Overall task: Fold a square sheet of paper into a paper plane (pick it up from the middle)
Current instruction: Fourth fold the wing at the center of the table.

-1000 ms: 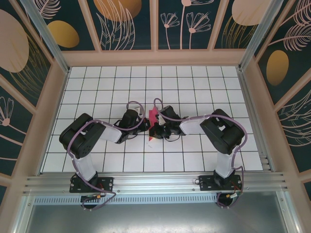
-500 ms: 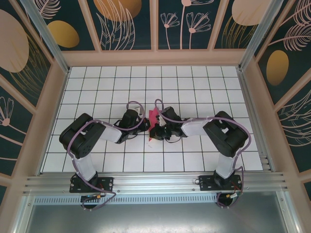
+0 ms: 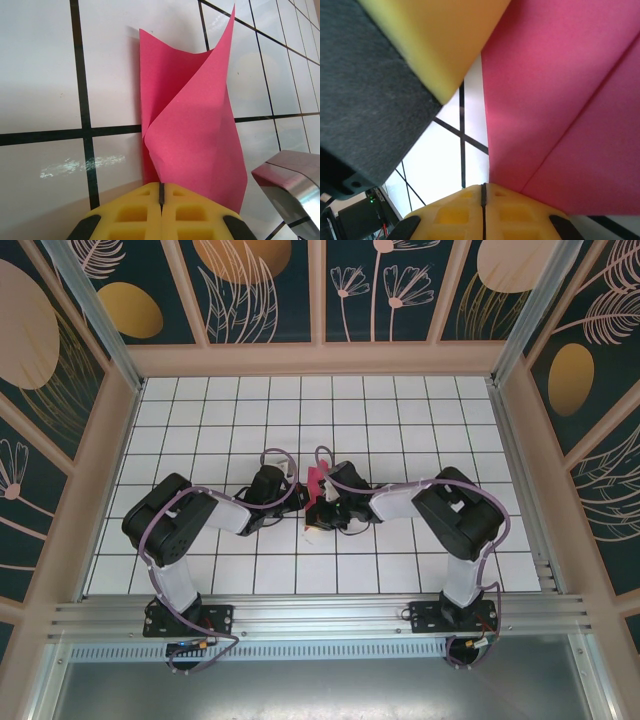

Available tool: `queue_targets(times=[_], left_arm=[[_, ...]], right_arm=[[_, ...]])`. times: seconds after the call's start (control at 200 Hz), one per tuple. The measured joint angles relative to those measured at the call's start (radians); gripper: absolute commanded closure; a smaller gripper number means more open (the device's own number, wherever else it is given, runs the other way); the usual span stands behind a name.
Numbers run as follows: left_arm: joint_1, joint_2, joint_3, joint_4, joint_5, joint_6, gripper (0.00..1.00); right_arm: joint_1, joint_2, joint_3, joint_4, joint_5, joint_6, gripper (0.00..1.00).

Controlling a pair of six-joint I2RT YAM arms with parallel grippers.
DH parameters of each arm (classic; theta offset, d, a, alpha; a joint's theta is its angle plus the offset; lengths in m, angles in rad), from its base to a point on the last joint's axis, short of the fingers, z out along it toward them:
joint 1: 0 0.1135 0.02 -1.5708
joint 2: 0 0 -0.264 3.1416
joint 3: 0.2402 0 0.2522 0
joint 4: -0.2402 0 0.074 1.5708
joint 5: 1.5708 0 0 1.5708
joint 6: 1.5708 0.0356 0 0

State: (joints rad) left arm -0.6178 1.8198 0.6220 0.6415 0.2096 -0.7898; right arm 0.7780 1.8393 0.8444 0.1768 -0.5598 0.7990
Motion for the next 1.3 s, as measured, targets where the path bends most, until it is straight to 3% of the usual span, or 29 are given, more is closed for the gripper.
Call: queue_targets(times=[0.631,0.866,0.966,1.301], left_arm=[[0.001,0.001,0.003,-0.003,0.001,0.002,1.00],[0.001,0.002,0.010,-0.016,0.002,0.004,1.00],[0.001,0.002,0.011,-0.018,0.003,0.004,1.00],[0.001,0.003,0.024,-0.040,0.004,0.011,1.00]], right_arm=[[-0.012,-0.016,0.000,0.000,-0.008,-0.008,0.91],[-0.180,-0.150,0.003,-0.018,0.007,-0.058,0.91],[-0.230,-0.121,0.031,-0.031,0.010,-0.076,0.91],[-0.215,0.045,0.126,-0.031,-0.016,-0.091,0.91]])
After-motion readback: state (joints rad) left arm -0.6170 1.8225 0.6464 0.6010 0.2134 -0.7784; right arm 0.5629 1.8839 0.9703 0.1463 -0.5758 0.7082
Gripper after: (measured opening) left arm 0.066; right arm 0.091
